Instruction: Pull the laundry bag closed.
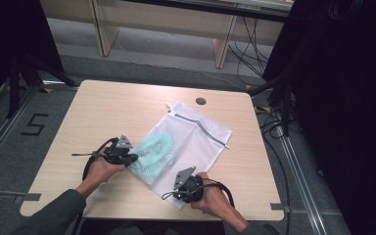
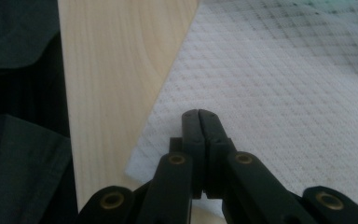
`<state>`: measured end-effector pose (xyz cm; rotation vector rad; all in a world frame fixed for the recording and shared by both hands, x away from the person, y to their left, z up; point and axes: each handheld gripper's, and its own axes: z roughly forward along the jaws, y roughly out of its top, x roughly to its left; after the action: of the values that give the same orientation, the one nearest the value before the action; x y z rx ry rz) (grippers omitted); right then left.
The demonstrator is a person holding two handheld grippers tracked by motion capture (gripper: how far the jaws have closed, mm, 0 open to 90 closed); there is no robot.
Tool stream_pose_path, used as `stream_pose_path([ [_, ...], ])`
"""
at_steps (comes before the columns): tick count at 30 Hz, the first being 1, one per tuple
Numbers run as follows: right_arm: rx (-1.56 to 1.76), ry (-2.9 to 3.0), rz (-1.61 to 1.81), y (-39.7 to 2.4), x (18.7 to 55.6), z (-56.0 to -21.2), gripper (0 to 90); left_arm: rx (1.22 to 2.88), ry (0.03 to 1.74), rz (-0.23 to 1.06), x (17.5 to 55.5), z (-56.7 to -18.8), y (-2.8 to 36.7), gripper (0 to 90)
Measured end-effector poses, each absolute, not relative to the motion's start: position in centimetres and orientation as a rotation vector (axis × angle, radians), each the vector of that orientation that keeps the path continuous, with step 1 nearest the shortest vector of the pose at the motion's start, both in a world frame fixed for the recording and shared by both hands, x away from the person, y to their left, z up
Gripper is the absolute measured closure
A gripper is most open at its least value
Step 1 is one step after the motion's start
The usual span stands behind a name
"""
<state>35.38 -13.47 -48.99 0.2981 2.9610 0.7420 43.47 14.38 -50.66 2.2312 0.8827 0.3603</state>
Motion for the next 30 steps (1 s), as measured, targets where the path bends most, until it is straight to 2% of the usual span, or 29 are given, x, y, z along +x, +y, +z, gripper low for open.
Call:
stream_pose_path([
  [21,0.193,2.978,0.834,-7.4,34.4,-49.5,90.0,2.24,0.911,0.419,46.7,-50.8,14.1,89.6],
  [30,0.199,2.973,0.879,-6.8,34.7,-49.3,90.0,2.234,0.882,0.459,47.3,-50.3,14.0,89.6],
])
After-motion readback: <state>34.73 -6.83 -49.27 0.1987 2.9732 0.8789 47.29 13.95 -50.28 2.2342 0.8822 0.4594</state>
